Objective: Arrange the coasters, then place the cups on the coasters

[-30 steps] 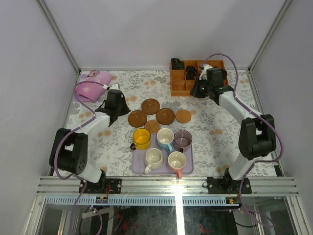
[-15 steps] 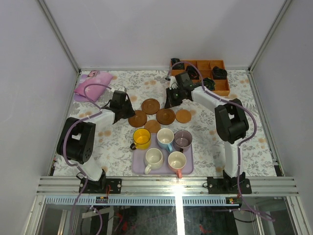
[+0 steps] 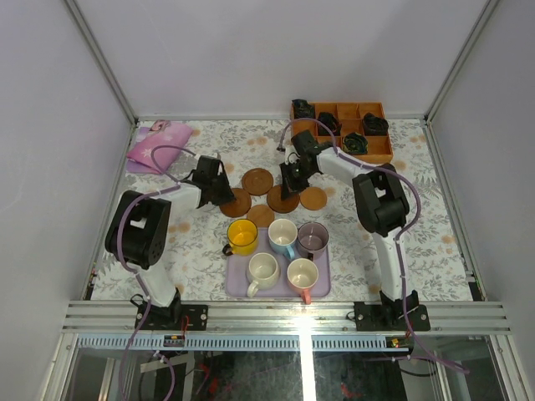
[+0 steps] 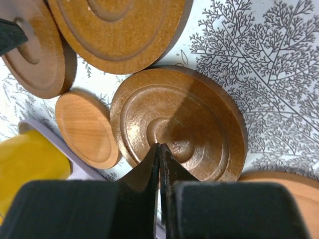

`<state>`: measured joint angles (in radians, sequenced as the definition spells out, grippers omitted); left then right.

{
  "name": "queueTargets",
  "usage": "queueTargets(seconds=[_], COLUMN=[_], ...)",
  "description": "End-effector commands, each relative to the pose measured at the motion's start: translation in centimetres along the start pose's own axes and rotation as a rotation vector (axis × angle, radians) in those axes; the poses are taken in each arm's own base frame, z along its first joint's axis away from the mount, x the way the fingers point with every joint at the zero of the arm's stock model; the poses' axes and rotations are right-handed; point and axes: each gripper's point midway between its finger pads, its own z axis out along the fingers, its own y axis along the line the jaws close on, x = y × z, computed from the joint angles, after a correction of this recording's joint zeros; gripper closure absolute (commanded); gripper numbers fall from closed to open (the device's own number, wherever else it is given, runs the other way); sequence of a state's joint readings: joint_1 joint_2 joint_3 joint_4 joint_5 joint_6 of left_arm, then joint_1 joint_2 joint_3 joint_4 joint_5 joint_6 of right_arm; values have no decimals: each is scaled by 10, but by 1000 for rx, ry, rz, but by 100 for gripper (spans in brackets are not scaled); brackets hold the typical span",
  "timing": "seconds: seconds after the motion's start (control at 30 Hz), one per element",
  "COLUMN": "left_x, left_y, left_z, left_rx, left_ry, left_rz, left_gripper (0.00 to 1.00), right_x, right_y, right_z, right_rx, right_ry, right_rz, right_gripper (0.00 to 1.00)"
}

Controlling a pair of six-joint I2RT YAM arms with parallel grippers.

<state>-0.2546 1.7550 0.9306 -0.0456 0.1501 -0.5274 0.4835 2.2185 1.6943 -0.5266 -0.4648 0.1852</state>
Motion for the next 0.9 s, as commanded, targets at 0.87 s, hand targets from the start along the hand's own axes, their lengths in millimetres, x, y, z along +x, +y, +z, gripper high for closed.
queueTargets(seconds=[0.87], left_x=[-66], left_y=[78], left_z=[29], left_rx=[-297], left_ry=[-40], left_rz=[-125], left_gripper=[100], right_x=[-58], right_y=[-139], right_z=[-22], right_rx=[315], right_ry=[-164], right_rz=[255], right_gripper=[100])
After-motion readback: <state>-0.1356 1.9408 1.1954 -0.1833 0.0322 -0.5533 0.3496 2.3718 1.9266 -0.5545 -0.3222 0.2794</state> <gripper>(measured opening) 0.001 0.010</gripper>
